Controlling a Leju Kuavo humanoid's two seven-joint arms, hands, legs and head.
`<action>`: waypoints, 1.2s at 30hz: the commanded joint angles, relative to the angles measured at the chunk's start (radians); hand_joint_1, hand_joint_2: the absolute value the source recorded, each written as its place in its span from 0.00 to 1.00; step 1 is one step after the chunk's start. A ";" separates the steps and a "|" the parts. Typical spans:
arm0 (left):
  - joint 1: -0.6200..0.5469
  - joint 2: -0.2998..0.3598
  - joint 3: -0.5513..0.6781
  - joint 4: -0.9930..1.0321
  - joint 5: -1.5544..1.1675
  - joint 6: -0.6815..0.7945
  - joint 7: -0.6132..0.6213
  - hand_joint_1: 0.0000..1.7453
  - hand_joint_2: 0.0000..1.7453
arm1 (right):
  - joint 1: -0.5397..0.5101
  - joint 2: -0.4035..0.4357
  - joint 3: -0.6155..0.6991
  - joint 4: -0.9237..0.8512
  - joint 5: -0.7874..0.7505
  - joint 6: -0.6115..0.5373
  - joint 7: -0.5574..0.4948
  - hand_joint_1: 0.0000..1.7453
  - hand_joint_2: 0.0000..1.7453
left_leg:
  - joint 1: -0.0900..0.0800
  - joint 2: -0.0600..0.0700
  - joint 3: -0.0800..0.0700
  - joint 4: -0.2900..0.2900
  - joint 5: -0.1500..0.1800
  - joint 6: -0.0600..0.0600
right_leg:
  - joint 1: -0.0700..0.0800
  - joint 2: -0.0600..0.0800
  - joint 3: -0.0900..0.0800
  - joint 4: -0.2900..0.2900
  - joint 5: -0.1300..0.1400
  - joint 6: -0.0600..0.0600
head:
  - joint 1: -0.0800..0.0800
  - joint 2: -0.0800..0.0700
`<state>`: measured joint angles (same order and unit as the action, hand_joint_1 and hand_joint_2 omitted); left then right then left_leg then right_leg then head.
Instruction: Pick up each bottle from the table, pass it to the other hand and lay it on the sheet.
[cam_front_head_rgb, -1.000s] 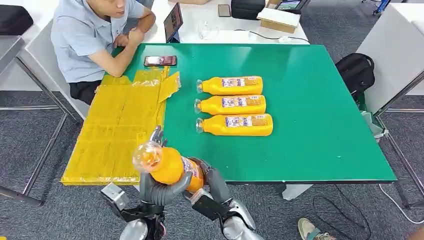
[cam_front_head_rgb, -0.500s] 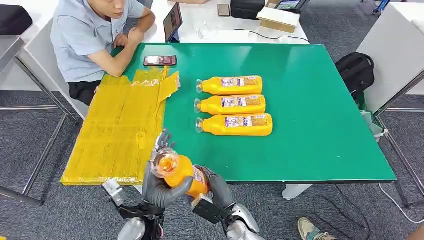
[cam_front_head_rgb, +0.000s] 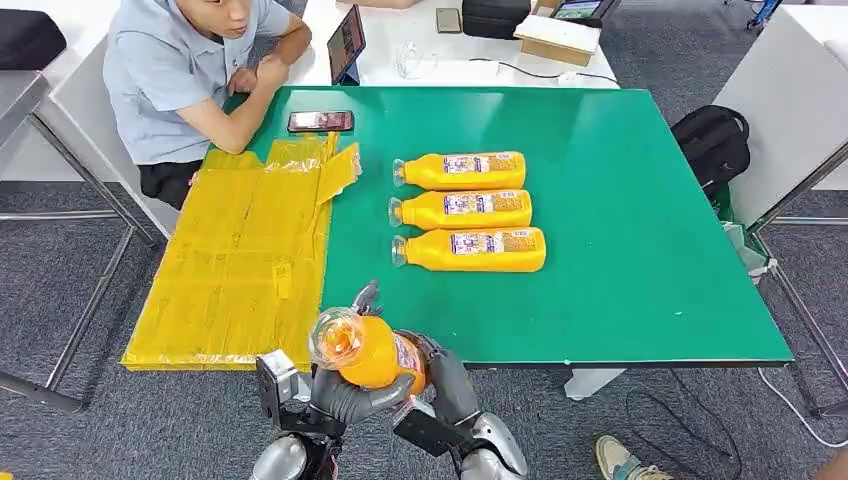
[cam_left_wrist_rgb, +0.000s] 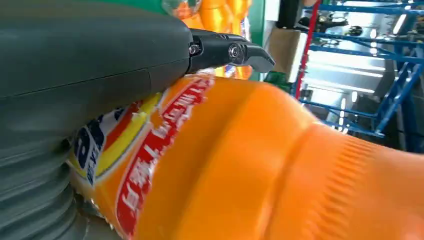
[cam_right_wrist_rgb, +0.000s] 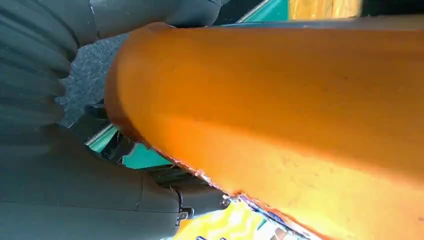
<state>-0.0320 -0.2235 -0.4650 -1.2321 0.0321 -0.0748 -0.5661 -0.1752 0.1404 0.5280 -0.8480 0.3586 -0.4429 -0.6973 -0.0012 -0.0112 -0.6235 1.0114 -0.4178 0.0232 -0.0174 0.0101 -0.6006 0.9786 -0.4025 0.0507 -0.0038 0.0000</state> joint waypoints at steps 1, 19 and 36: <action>-0.033 0.005 -0.023 0.078 0.048 -0.023 0.027 1.00 1.00 | -0.026 -0.012 0.104 -0.010 0.008 -0.009 -0.001 0.97 1.00 | 0.001 0.002 0.005 0.000 -0.002 -0.002 | 0.001 0.000 0.005 -0.001 -0.002 -0.002 | 0.000 0.000; -0.046 0.000 0.027 0.040 0.225 -0.093 0.066 0.93 1.00 | -0.013 -0.031 0.149 -0.043 -0.077 -0.040 -0.001 0.00 0.00 | 0.001 0.001 0.003 0.000 -0.001 -0.001 | 0.001 -0.001 0.003 0.000 -0.001 -0.002 | 0.000 0.000; -0.181 0.057 0.278 0.024 -0.047 0.479 -0.043 0.96 1.00 | -0.033 -0.023 0.172 -0.064 -0.136 -0.249 -0.001 0.00 0.00 | 0.001 0.002 0.002 0.000 0.000 -0.001 | 0.001 0.001 0.001 0.000 0.000 -0.002 | 0.000 0.000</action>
<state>-0.1486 -0.2369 -0.2442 -1.2058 0.2002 0.2347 -0.5610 -0.1740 0.1270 0.6657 -0.9056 0.2400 -0.6767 -0.6989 -0.0006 -0.0111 -0.6235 1.0114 -0.4172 0.0228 -0.0171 0.0101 -0.6005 0.9792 -0.4023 0.0505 -0.0038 0.0000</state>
